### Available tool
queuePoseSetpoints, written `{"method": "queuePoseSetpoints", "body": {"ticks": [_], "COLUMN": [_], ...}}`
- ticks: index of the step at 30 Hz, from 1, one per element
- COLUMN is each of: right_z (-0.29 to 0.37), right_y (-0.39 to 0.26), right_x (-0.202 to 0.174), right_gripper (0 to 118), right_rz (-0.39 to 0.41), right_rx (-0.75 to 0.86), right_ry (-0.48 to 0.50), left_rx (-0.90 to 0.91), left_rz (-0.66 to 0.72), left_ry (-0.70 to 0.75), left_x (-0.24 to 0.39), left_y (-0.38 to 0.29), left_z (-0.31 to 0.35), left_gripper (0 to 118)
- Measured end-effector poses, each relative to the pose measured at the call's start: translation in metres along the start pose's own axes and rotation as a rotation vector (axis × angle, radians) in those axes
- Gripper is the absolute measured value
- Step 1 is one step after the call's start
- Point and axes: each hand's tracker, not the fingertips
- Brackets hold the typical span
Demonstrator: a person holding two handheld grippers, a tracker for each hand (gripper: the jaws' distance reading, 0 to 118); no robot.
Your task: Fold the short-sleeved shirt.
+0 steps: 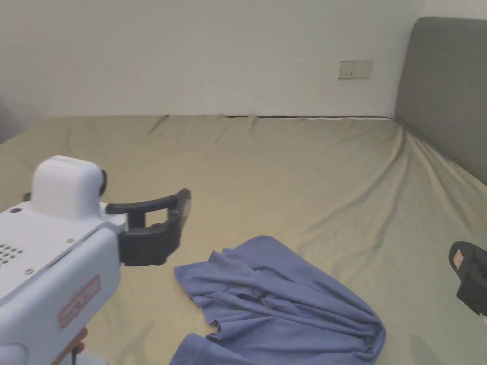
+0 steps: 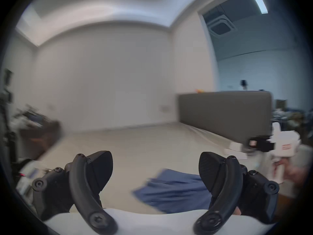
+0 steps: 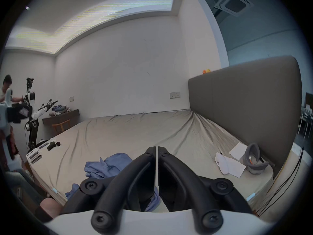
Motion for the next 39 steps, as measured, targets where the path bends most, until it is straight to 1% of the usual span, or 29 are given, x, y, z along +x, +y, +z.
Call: {"method": "queuePoseSetpoints", "body": {"ticks": [1, 2, 3, 4, 5, 6, 7, 9, 10, 12, 13, 15, 18, 21, 27, 28, 29, 30, 31, 32, 35, 37, 39], "right_z": [0.0, 0.0, -0.001, -0.001, -0.001, -0.001, -0.002, -0.001, 0.0, -0.002, -0.002, -0.002, -0.003, -0.005, -0.007, -0.007, -0.008, -0.009, -0.01, -0.011, -0.014, -0.018, -0.02], "right_y": [0.002, 0.004, 0.005, 0.005, 0.004, 0.002, 0.0, -0.003, -0.004, -0.006, -0.007, -0.007, -0.007, -0.007, -0.009, -0.01, -0.01, -0.011, -0.012, -0.013, -0.016, -0.017, -0.018], "right_x": [-0.007, -0.014, -0.02, -0.027, -0.032, -0.036, -0.04, -0.045, -0.048, -0.052, -0.054, -0.056, -0.056, -0.055, -0.047, -0.044, -0.042, -0.04, -0.037, -0.034, -0.028, -0.024, -0.021], "right_gripper": [5, 5, 5, 5, 5, 5, 5, 5, 5, 5, 5, 5, 5, 5, 5, 5, 5, 5, 5, 5, 5, 5, 5], "right_rz": [0.01, 0.019, 0.031, 0.038, 0.041, 0.04, 0.039, 0.032, 0.032, 0.044, 0.053, 0.06, 0.065, 0.068, 0.087, 0.084, 0.08, 0.076, 0.07, 0.065, 0.055, 0.046, 0.041], "right_rx": [0.009, 0.016, 0.022, 0.03, 0.037, 0.04, 0.041, 0.044, 0.045, 0.039, 0.036, 0.036, 0.035, 0.032, 0.023, 0.021, 0.02, 0.018, 0.015, 0.01, -0.001, -0.012, -0.024], "right_ry": [0.008, 0.015, 0.019, 0.018, 0.018, 0.022, 0.023, 0.036, 0.041, 0.041, 0.042, 0.044, 0.048, 0.052, 0.056, 0.056, 0.055, 0.052, 0.049, 0.048, 0.039, 0.033, 0.028], "left_rx": [0.028, 0.033, -0.001, 0.013, -0.004, -0.092, -0.062, -0.106, -0.134, -0.108, -0.111, -0.136, -0.133, -0.151, -0.39, -0.424, -0.46, -0.52, -0.587, -0.644, -0.765, -0.89, -0.967], "left_rz": [-0.002, 0.008, 0.013, 0.01, -0.002, -0.049, 0.041, 0.142, 0.136, 0.12, 0.125, 0.147, 0.131, 0.145, 0.166, 0.166, 0.159, 0.152, 0.151, 0.147, 0.124, 0.155, 0.163], "left_ry": [0.088, 0.142, 0.189, 0.247, 0.302, 0.356, 0.373, 0.297, 0.28, 0.322, 0.319, 0.278, 0.273, 0.227, 0.08, 0.068, 0.054, 0.042, 0.019, -0.013, -0.12, -0.159, -0.159], "left_x": [-0.016, -0.027, -0.039, -0.047, -0.048, -0.051, -0.057, -0.069, -0.072, -0.068, -0.07, -0.069, -0.067, -0.059, -0.033, -0.028, -0.02, -0.01, -0.004, 0.002, 0.03, 0.043, 0.055], "left_y": [-0.007, -0.017, -0.024, -0.033, -0.04, -0.049, -0.055, -0.065, -0.067, -0.072, -0.072, -0.072, -0.076, -0.074, -0.086, -0.091, -0.096, -0.103, -0.112, -0.122, -0.151, -0.176, -0.202], "left_z": [0.011, 0.018, 0.025, 0.032, 0.033, 0.038, 0.045, 0.047, 0.045, 0.05, 0.046, 0.042, 0.035, 0.023, -0.052, -0.069, -0.083, -0.101, -0.123, -0.142, -0.184, -0.217, -0.234], "left_gripper": [112, 111, 103, 68, 0, 0, 0, 0, 0, 0, 0, 0, 0, 0, 0, 12, 45, 81, 106, 117, 117, 117, 117]}}
